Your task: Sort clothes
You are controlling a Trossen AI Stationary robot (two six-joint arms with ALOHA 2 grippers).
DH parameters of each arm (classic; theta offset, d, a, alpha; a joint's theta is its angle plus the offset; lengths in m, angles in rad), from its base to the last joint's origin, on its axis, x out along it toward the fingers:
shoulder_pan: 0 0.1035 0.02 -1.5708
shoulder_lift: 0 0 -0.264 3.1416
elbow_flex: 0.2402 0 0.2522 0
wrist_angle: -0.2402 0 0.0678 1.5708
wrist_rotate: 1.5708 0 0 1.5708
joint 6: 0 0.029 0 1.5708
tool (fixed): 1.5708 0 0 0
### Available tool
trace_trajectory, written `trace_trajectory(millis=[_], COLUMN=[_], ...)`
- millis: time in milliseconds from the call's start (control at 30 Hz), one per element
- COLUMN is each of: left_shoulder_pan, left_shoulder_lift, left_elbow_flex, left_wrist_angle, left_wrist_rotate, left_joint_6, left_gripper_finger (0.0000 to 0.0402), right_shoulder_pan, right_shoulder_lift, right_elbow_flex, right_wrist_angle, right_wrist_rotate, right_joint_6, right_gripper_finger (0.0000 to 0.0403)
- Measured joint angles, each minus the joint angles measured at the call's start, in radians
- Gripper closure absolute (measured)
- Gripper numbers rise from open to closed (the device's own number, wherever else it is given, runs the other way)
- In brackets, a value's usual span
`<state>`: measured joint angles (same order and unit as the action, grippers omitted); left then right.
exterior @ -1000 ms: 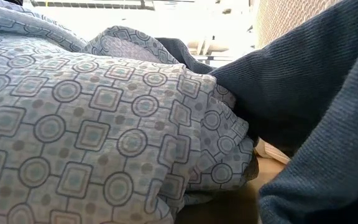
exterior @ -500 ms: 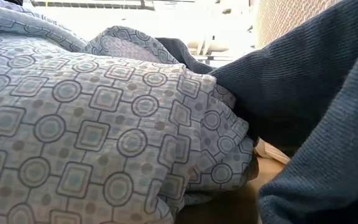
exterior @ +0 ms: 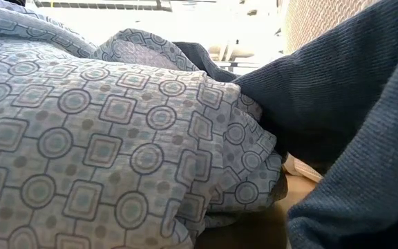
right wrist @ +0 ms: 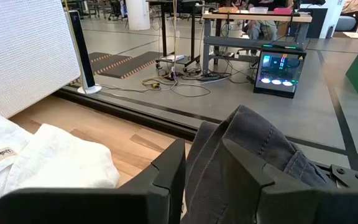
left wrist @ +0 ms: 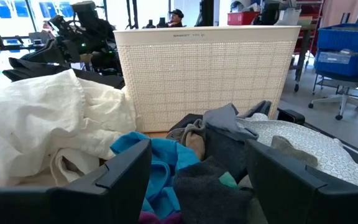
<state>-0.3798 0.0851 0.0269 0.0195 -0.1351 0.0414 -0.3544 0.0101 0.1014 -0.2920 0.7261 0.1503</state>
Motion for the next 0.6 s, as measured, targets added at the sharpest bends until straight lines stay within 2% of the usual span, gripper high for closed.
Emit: trace_trajectory(millis=[300, 467, 600], left_shoulder_pan=[0.000, 0.000, 0.000], left_shoulder_lift=[0.000, 0.000, 0.000], left_elbow_flex=[0.000, 0.000, 0.000], left_wrist_angle=[0.000, 0.034, 0.027], left_wrist_rotate=[0.000, -0.027, -0.026], left_joint_6=[0.000, -0.143, -0.154], left_gripper_finger=[0.0152, 0.0152, 0.0152], right_shoulder_pan=[0.000, 0.000, 0.000], right_shoulder_lift=[0.000, 0.000, 0.000], right_elbow_flex=[0.000, 0.000, 0.000], right_wrist_angle=[0.000, 0.000, 0.000], right_wrist_rotate=[0.000, 0.000, 0.000], right_joint_6=[0.000, 0.000, 0.000], right_gripper_finger=[0.0287, 0.0287, 0.0287])
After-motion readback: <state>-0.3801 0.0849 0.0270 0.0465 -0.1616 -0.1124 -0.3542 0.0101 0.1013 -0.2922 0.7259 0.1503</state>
